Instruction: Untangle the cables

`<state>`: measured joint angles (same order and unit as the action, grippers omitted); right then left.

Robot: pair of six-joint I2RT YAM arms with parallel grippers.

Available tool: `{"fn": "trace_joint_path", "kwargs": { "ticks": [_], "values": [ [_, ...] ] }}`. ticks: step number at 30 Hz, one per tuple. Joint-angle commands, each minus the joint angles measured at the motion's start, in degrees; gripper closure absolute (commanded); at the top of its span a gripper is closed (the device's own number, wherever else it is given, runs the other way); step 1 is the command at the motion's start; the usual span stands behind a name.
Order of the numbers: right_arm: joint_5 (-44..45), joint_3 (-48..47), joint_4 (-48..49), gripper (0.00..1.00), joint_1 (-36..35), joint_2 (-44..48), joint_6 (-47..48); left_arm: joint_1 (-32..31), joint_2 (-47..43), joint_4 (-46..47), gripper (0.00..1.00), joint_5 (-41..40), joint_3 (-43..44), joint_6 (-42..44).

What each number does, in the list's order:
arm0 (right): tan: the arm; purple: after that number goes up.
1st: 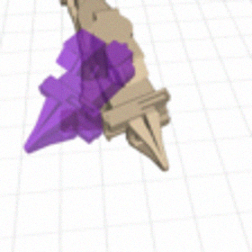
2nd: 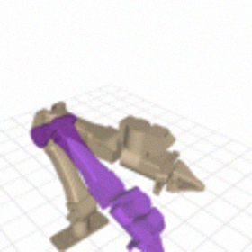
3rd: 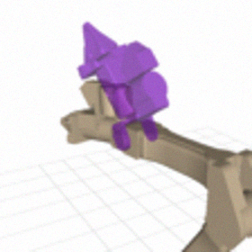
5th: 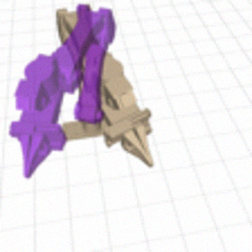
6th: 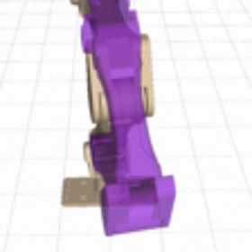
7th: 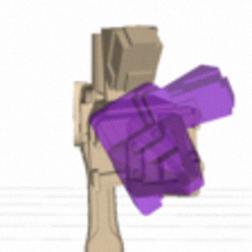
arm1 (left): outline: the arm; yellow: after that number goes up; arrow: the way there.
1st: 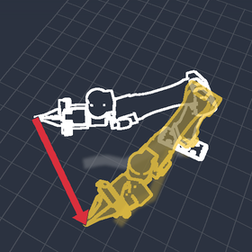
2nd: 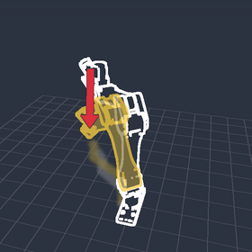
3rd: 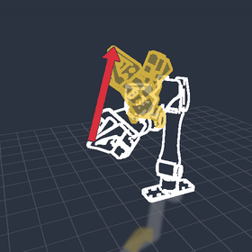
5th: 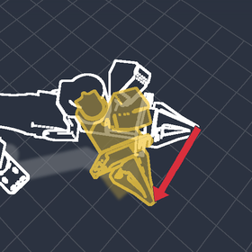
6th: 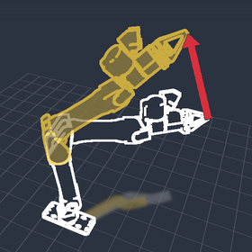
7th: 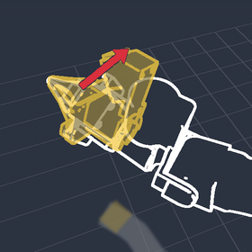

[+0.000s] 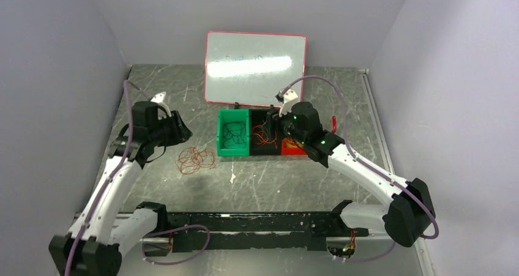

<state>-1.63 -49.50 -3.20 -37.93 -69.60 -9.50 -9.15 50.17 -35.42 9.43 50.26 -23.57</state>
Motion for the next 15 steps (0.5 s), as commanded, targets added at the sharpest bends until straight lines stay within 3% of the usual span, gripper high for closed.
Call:
{"fn": "trace_joint_path", "kwargs": {
  "ticks": [1,9,15],
  "values": [
    [-1.2,2.81,-0.66,0.46,0.14,2.58,-2.06,-2.83,5.01,1.01,0.51,-2.44,-2.83,-2.45],
    [-0.05,8.72,3.51,0.48,0.14,4.63,-5.67,-16.66,7.66,7.85,0.5,-19.66,-9.0,-15.81],
    [-1.01,11.14,5.98,0.48,0.05,5.09,-9.57,-19.67,9.79,10.22,0.48,-26.75,-12.81,-21.01]
  ]
}}
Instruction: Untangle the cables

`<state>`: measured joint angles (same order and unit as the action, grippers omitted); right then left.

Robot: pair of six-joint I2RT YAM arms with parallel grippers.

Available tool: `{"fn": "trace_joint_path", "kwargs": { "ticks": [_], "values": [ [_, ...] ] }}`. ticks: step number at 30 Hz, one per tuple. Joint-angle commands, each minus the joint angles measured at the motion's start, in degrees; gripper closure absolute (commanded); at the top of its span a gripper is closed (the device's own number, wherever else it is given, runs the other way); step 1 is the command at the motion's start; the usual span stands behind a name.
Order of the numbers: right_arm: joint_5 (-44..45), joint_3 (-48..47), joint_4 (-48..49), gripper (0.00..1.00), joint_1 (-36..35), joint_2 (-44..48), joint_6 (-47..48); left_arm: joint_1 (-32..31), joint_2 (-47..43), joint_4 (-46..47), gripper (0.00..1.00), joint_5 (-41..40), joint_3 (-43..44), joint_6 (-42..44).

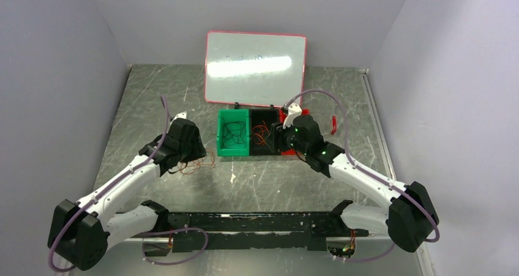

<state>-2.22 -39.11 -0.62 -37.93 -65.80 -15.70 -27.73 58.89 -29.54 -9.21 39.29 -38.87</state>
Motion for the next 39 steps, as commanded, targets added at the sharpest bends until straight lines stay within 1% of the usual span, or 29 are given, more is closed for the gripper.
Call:
{"fn": "trace_joint_path", "kwargs": {
  "ticks": [1,4,9,13,23,26,29,33,36,39],
  "values": [
    [-0.3,0.93,3.43,0.48,0.02,1.33,-3.59,-1.24,1.41,4.87,0.48,-8.53,-2.19,-5.89],
    [0.14,0.6,2.91,0.48,0.04,1.78,-3.43,-1.39,2.86,7.15,0.47,-9.6,-3.37,-6.3],
    [2.31,0.12,1.32,0.48,0.0,3.75,-2.59,-1.45,7.16,11.8,0.49,-10.48,-3.88,-6.45],
    [2.25,-0.34,0.56,0.49,0.0,4.31,-2.35,-1.45,10.18,13.5,0.56,-13.53,-3.35,-5.92],
    [1.19,-0.96,-0.36,0.49,0.05,5.08,-3.18,-1.33,16.55,15.74,0.59,-14.89,-3.75,-5.07],
    [1.35,-0.96,-0.81,0.49,0.01,5.6,-3.01,-1.33,17.31,16.72,0.66,-15.44,-3.6,-3.94],
    [1.71,-0.27,-0.15,0.49,0.05,6.66,-3.16,-1.28,17.3,16.7,0.79,-16.24,-2.41,-2.19],
    [2.04,1.16,1.62,0.49,0.05,7.92,-3.66,-1.36,15.59,16.42,0.93,-17.45,-1.37,0.51],
    [1.96,1.6,2.55,0.49,0.05,8.61,-3.93,-1.31,12.6,13.64,0.93,-18.51,-0.23,1.7],
    [0.62,3.24,6.18,0.48,0.04,9.98,-3.8,-1.32,6.23,11.09,0.93,-17.48,0.78,3.45]
  ]
}}
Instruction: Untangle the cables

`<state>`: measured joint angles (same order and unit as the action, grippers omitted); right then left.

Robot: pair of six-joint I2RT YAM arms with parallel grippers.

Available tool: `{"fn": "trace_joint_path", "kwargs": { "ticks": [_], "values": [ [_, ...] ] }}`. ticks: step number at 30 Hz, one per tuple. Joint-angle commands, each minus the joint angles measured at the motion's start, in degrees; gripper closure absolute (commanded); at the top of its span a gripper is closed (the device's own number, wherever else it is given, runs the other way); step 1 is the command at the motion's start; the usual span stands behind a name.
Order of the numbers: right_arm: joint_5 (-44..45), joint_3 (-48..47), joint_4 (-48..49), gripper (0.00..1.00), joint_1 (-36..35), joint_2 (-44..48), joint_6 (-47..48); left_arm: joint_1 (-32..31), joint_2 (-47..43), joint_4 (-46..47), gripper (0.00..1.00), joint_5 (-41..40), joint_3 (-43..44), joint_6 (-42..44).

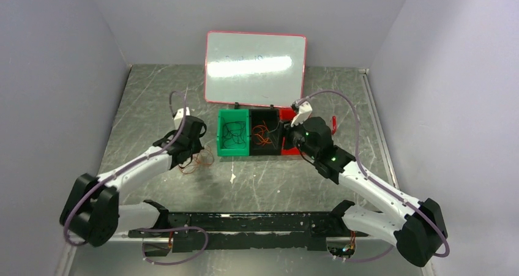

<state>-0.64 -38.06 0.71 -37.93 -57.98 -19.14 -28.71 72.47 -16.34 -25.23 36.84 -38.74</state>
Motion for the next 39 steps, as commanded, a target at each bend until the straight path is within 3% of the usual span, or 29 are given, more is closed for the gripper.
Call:
{"fn": "trace_joint_path", "kwargs": {
  "ticks": [1,6,12,17,23,39],
  "values": [
    [-2.23,3.1,6.53,0.47,0.03,2.93,0.29,-0.3,-10.16,-2.58,0.93,-0.1,3.55,4.63],
    [-9.37,7.18,20.04,0.44,-0.05,5.11,5.15,-0.33,-22.37,-6.84,0.93,7.2,7.56,10.89],
    [-17.95,8.73,38.35,0.43,-0.21,2.82,10.19,-0.35,-27.0,-16.67,0.93,12.24,17.39,15.83],
    [-25.16,5.14,44.85,0.43,-2.12,-3.35,12.77,-0.35,-30.27,-18.85,0.93,13.49,22.36,16.61],
    [-22.71,1.13,48.99,0.43,-11.24,-12.69,21.16,-0.36,-31.02,-20.1,0.93,18.31,28.79,17.13],
    [-18.51,-16.13,68.69,0.42,-19.05,-41.05,12.34,-0.34,-31.17,-19.13,0.93,27.88,39.97,19.08]
  ]
}}
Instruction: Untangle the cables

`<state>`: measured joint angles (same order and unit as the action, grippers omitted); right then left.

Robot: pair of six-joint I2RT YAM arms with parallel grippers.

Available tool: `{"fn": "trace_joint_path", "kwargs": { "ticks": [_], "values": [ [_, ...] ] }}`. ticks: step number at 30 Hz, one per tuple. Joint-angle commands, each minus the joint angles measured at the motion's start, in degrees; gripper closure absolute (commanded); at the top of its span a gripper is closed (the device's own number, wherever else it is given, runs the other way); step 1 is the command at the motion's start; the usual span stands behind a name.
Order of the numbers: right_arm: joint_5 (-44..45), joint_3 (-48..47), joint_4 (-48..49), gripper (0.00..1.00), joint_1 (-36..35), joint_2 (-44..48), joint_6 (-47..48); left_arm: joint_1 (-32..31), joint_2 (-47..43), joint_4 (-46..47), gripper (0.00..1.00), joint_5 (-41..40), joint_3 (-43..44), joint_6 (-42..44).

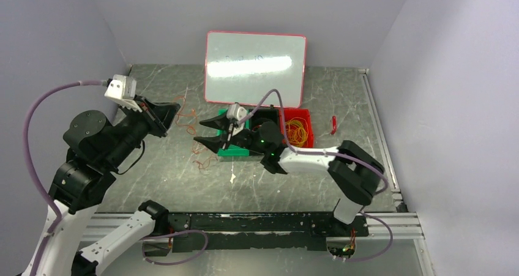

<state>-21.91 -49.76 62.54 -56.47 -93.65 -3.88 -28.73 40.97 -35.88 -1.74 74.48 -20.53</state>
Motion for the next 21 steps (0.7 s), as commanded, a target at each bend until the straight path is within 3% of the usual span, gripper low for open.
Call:
{"fn": "trace_joint_path", "kwargs": {
  "ticks": [1,7,10,17,21],
  "values": [
    [2.82,-5.65,7.37,0.43,-0.59,-6.92,-3.66,-0.34,0.41,0.6,0.93,5.0,2.67,0.85],
    [-0.22,-12.08,7.73,0.46,-2.28,-14.67,-7.28,-0.36,1.83,0.5,0.93,6.44,4.2,1.46],
    [1.16,-11.93,5.27,0.53,-3.58,-16.42,-6.46,-0.36,1.88,0.78,0.93,5.84,5.41,1.13],
    [6.92,-2.94,3.79,0.78,-6.74,-16.2,-5.76,-0.34,5.4,0.46,0.93,3.81,15.64,2.31],
    [9.29,2.55,4.77,0.82,-8.0,-16.29,-6.35,-0.31,8.11,1.72,0.93,3.89,21.51,3.62]
  ]
}}
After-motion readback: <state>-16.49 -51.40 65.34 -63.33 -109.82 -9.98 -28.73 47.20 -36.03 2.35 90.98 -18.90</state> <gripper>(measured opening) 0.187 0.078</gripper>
